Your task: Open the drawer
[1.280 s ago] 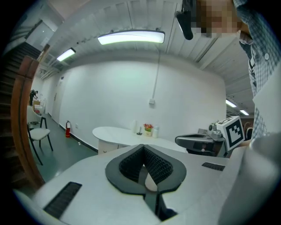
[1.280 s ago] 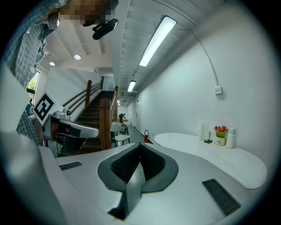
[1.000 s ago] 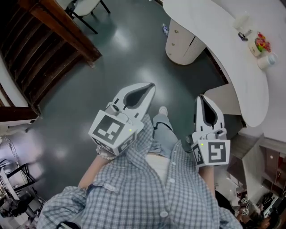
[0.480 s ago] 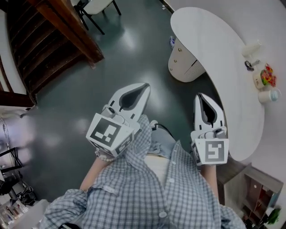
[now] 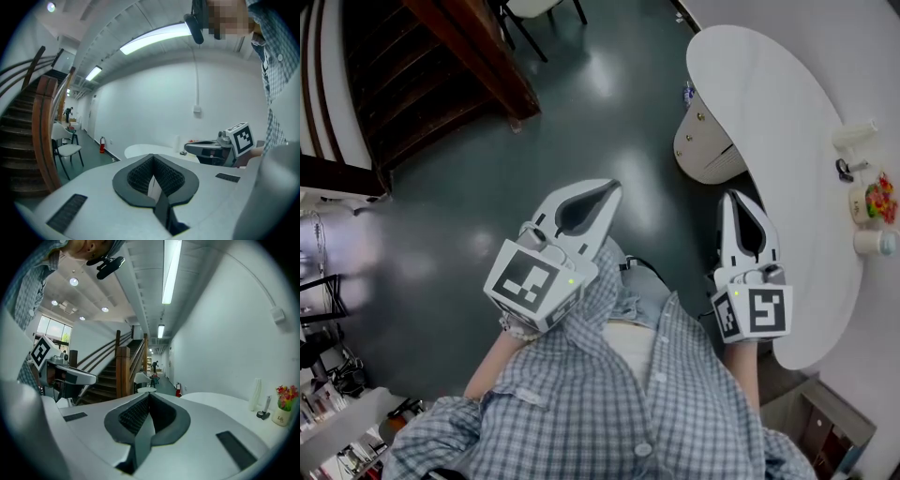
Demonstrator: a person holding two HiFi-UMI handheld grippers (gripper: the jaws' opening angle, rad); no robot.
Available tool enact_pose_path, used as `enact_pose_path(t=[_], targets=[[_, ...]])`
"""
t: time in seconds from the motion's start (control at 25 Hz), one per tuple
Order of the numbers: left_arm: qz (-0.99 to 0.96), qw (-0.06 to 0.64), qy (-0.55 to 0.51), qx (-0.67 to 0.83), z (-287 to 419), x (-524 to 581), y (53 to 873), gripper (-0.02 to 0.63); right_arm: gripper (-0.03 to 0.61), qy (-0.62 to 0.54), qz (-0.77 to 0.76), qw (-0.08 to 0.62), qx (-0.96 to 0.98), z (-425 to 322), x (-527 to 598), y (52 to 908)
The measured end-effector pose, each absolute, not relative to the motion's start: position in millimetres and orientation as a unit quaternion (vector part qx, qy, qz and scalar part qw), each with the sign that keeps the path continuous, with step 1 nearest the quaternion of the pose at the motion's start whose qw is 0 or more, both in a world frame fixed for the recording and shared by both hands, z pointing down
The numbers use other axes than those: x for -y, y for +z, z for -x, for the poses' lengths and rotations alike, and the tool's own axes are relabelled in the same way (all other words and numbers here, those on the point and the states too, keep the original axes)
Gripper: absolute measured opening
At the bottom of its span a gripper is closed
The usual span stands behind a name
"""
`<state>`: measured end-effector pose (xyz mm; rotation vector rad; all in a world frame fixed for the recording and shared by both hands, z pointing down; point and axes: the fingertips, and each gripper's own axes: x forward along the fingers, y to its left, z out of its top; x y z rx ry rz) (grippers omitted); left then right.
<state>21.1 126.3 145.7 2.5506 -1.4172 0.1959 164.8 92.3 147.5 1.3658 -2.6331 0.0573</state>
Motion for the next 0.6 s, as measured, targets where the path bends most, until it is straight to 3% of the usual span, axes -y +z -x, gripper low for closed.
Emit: enact_pose_path(t=[0.6], targets=[[-0.895,0.113,0.067,0.427,-0.3,6.4,161.6,0.0,0.002,0.037,-0.534,0.094,0.839,-151.9,-3.5,161.1]])
